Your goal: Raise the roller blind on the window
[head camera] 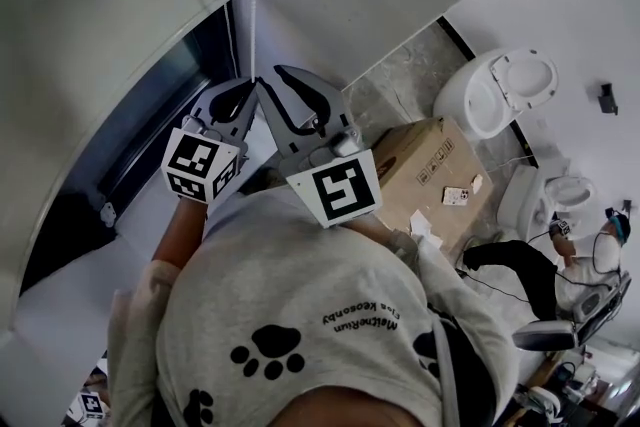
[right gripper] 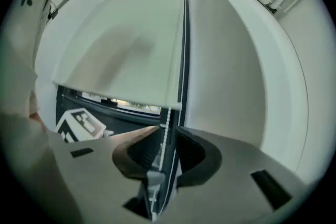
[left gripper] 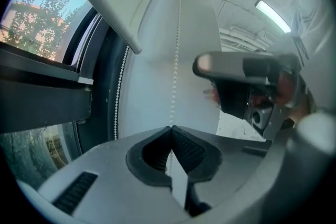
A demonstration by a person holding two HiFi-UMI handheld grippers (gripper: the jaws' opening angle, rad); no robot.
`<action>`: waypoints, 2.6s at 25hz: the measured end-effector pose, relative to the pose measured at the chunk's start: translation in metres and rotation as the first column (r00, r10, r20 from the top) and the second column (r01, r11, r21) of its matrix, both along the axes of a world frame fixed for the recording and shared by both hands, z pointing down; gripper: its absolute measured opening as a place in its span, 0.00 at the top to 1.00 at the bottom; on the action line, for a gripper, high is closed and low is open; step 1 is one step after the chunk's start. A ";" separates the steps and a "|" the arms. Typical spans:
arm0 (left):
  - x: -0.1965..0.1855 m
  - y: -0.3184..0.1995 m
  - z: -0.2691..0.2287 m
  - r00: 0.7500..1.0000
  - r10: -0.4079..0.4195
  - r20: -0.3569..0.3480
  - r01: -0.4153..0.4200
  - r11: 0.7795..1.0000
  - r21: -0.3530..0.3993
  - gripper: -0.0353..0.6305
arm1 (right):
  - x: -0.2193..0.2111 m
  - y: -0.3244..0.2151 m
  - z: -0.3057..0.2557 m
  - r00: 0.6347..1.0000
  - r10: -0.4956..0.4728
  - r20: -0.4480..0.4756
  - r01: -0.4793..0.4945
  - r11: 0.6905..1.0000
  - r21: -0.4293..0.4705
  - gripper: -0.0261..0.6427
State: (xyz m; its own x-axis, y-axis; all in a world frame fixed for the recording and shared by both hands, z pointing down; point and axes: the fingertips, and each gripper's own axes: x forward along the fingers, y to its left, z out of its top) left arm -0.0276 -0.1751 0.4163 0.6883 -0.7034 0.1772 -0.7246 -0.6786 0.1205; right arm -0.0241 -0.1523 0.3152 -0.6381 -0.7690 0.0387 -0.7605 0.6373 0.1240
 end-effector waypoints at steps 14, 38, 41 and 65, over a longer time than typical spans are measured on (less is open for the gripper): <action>0.002 0.000 0.001 1.000 0.002 -0.006 -0.002 1.000 0.010 0.94 | -0.014 -0.029 -0.084 0.991 -0.046 0.122 0.039 0.997 0.059 0.83; -0.005 0.011 0.062 0.997 -0.056 0.057 0.058 0.998 -0.028 0.94 | -0.020 -0.029 -0.033 0.997 -0.058 0.058 0.057 0.998 0.026 0.94; -0.006 0.012 0.079 0.994 -0.063 0.095 0.067 0.997 -0.036 0.94 | -0.018 -0.028 -0.015 0.997 -0.057 0.045 0.056 0.998 0.010 0.94; -0.011 0.034 0.155 0.998 -0.021 0.052 0.027 0.994 -0.106 0.93 | -0.022 -0.025 0.075 0.999 -0.043 0.018 0.044 0.995 -0.084 0.94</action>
